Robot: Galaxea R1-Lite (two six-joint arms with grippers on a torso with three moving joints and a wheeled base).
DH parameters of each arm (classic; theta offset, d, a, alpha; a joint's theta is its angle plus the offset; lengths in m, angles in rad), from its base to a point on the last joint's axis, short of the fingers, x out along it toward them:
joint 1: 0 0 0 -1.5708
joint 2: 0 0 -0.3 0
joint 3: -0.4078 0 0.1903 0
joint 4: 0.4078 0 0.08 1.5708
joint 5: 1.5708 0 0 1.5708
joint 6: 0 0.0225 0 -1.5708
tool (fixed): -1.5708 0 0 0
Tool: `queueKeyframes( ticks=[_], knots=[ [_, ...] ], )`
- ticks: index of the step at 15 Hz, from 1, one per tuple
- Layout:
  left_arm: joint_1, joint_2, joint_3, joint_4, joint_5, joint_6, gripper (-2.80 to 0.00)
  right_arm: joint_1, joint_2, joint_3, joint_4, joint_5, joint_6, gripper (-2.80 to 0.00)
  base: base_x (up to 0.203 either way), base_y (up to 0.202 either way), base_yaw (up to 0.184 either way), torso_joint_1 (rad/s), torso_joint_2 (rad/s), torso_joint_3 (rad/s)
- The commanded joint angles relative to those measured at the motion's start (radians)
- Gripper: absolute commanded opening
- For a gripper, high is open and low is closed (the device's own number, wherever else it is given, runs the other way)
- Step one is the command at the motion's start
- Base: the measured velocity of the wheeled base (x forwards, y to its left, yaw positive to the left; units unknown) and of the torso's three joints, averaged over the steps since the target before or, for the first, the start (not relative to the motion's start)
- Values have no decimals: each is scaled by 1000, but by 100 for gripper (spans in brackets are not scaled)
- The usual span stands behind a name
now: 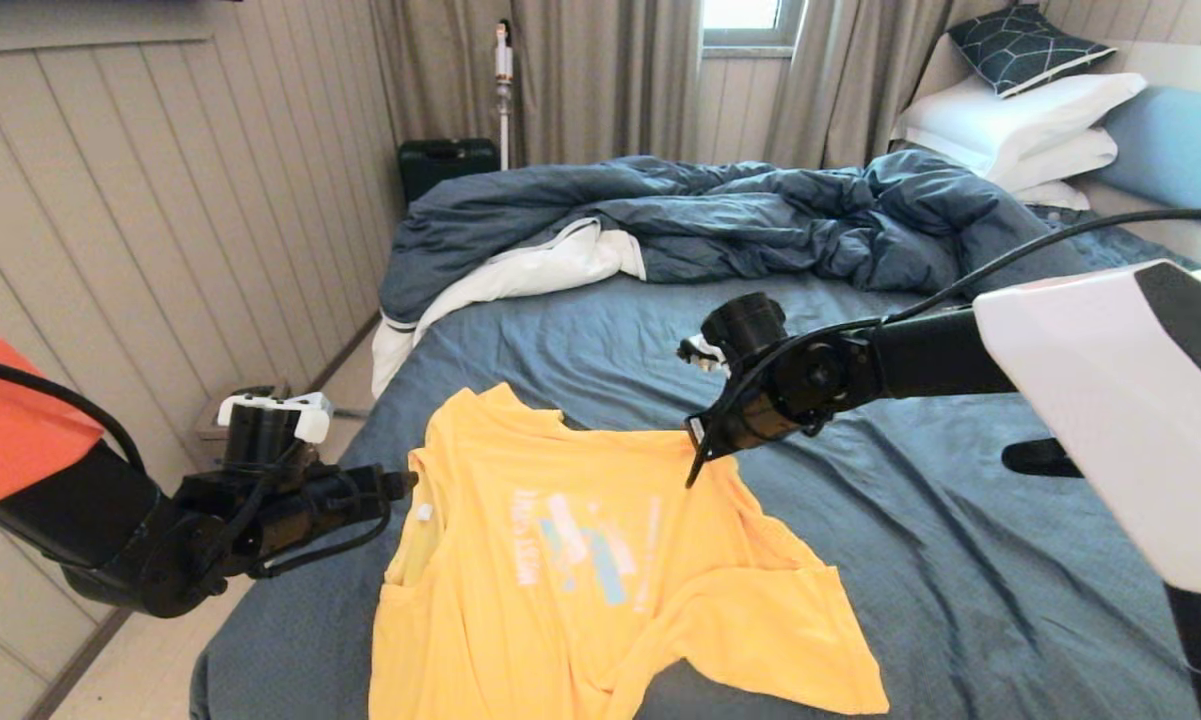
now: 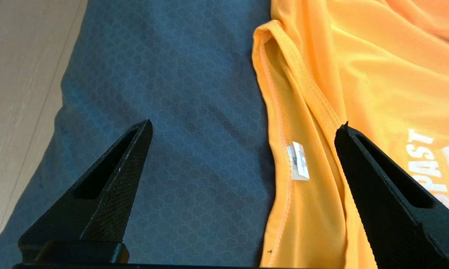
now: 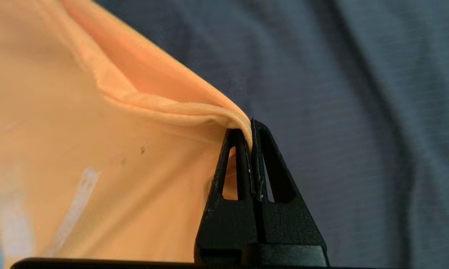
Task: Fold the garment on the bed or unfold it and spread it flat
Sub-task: Unford the yellow T-shirt
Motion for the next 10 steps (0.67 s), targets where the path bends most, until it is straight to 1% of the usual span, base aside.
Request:
queueKeyframes(
  ticks=[1, 5, 7, 10],
  knots=[
    [-1, 3, 1, -5, 1, -3, 0, -30, 49, -48, 6, -12, -10, -280, 0, 0, 0, 0, 0, 0],
    [-1, 3, 3, -5, 1, -3, 0, -85, 131, -154, 26, -23, -19, -280, 0, 0, 0, 0, 0, 0],
    [0, 6, 3, -5, 1, -3, 0, -114, 147, -176, 27, -37, -31, -280, 0, 0, 0, 0, 0, 0],
    [-1, 6, 3, -5, 1, -3, 0, -151, 152, -199, 40, -38, -53, -280, 0, 0, 0, 0, 0, 0]
  ],
)
